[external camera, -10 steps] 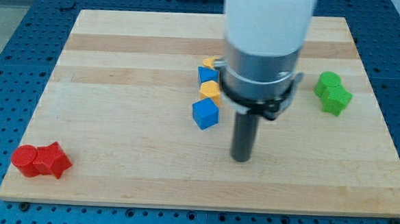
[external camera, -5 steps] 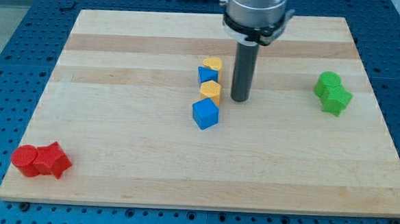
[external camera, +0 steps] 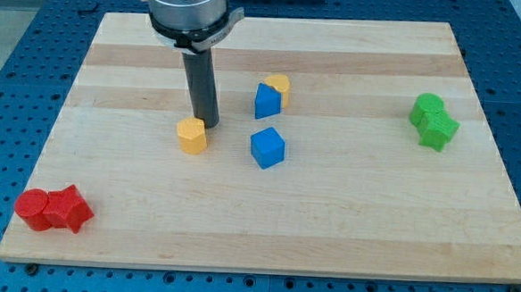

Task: Push the yellow hexagon towards the top left corner

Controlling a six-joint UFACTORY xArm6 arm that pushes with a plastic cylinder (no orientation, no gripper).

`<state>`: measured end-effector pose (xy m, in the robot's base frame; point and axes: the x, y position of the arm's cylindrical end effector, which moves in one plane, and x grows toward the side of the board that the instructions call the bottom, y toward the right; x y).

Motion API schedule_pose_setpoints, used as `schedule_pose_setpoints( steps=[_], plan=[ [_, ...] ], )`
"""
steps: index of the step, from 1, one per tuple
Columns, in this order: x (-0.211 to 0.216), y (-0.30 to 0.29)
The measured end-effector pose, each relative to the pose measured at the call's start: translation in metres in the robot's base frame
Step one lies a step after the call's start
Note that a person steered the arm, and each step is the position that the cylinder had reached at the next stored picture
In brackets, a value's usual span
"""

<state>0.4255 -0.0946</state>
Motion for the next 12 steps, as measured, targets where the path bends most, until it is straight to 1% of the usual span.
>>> schedule_pose_setpoints(
  steps=[2, 4, 5, 6, 7, 8, 9, 10, 12],
  plan=[
    [0.007, 0.025],
    [0.039, 0.027],
    [0.046, 0.016],
    [0.048, -0.008],
    [0.038, -0.043],
    [0.002, -0.06],
    [-0.046, -0.074],
    [-0.08, -0.085],
    [-0.077, -0.086]
  ],
)
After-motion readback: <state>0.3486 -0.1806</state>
